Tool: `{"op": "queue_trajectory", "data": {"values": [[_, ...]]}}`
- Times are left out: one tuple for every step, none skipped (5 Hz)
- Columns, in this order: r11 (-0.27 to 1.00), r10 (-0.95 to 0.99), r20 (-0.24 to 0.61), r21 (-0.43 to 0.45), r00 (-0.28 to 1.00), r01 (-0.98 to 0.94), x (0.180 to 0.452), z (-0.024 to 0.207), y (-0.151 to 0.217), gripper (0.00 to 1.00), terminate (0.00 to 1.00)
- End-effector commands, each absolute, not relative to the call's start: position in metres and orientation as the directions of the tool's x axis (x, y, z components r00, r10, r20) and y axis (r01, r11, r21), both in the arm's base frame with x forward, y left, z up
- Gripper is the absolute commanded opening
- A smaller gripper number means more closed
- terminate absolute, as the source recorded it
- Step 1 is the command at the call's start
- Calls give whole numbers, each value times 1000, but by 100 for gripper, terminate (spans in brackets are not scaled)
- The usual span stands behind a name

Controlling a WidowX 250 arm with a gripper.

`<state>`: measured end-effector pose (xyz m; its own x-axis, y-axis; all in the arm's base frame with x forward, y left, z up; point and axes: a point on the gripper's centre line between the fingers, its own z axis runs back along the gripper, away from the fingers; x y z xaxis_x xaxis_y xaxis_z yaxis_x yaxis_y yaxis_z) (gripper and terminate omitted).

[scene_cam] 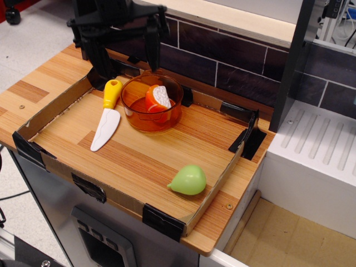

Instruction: Take sushi out of pot

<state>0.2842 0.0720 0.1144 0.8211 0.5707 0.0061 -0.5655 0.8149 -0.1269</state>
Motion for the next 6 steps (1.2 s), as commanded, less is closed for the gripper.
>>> {"op": "queue_trajectory", "data": {"values": [[733,679,77,-117,730,-670,315,105,99,100,0],[720,694,71,-99,716,-687,322,87,100,100,0],[720,693,64,-97,718,-687,327,73,93,100,0],[722,691,61,-115,721,-682,331,72,83,100,0],[718,695,47,-113,718,-687,336,63,75,100,0],[706,707,36,-92,706,-702,338,50,71,100,0]]}}
